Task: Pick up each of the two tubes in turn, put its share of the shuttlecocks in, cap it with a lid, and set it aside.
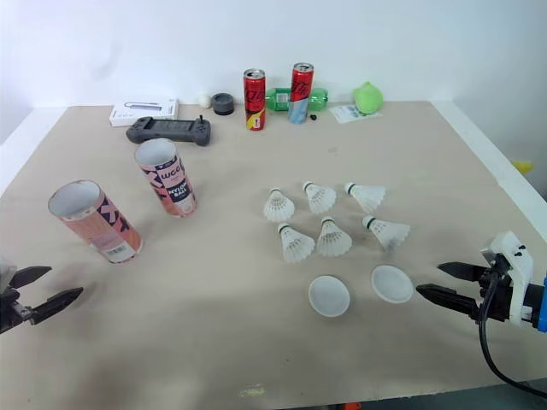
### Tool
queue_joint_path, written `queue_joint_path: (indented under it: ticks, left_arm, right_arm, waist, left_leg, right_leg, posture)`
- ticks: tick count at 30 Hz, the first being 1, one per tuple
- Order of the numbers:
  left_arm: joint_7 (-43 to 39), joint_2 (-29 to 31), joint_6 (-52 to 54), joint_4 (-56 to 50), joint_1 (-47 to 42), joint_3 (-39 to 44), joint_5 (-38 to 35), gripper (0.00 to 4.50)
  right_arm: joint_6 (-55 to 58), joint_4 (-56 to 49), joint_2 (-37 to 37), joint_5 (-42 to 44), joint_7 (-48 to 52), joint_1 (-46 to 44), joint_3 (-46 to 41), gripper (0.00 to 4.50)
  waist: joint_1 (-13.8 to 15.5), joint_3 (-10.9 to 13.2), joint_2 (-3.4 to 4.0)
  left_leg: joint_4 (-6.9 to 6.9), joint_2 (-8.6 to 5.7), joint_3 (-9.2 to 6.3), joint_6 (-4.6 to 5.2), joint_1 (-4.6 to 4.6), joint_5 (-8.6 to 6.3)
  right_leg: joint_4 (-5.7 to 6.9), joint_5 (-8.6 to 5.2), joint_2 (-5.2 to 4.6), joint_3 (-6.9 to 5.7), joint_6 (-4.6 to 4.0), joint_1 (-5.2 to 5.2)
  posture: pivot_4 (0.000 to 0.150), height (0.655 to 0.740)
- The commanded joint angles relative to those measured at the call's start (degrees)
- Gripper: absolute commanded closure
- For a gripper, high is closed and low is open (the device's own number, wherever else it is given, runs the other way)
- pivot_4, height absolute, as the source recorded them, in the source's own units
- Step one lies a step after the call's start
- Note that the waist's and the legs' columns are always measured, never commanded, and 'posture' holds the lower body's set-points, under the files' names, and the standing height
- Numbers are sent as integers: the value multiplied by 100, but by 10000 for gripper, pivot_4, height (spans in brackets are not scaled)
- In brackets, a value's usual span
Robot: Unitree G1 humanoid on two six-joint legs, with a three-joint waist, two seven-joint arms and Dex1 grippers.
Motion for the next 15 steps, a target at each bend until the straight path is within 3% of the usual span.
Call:
queue_joint_path:
  ticks: [1,15]
  left_arm:
    - [-7,37,-31,33,-48,180,42,0]
    - [80,90,-5,60,-96,289,220,0]
  right_arm:
    - [9,-128,-92,19,-43,-104,-215,415]
    - [-10,-81,-96,-45,-93,-408,-93,415]
  waist:
    - [0,0,0]
    - [0,-1,1]
  left_leg:
    - [0,0,0,0,0,0]
    - [3,0,1,0,0,0]
  right_leg:
    - [0,0,0,0,0,0]
    - [7,1,0,1,1,0]
  posture:
    - [1500,7400]
    - [1500,7400]
